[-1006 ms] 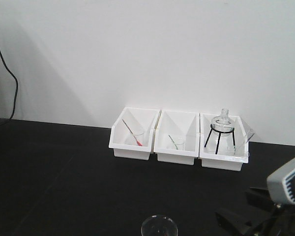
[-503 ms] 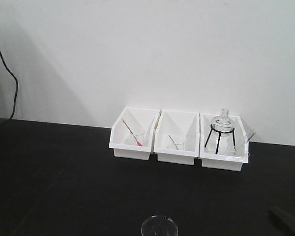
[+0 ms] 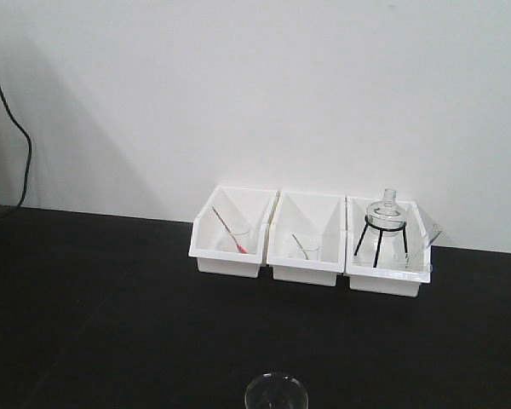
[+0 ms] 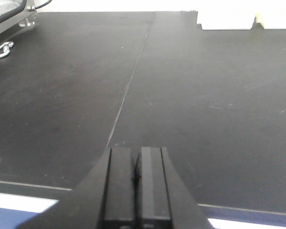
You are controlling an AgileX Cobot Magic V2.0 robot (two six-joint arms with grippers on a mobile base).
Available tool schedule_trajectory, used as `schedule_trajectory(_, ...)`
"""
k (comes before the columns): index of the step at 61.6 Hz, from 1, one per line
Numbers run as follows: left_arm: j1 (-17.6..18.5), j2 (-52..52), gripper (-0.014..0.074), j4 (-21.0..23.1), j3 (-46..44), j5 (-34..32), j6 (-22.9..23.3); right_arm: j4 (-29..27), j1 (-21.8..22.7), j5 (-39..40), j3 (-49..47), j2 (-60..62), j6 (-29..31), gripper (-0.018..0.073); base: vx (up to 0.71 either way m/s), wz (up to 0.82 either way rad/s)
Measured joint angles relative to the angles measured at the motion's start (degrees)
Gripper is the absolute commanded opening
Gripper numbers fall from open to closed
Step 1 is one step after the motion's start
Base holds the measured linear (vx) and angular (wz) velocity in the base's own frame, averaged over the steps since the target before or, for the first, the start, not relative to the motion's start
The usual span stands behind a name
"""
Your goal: Grab transparent chemical and place on left bench
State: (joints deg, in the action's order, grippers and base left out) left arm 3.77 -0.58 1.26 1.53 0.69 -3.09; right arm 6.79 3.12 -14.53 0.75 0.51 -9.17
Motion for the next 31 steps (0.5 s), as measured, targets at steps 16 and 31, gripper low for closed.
schedule_trajectory(16, 0.0, 0.0, -0.0003, 0.0, 0.0, 0.0, 0.0, -1.2, 0.1, 1.1, 1.0, 0.0, 3.1, -0.0008, 0.0, 0.0)
schedule_trajectory(31, 0.0, 0.0, -0.0003, 0.0, 0.0, 0.0, 0.0, -1.2, 0.1, 1.2, 1.0, 0.0, 3.2, -0.0008, 0.0, 0.0)
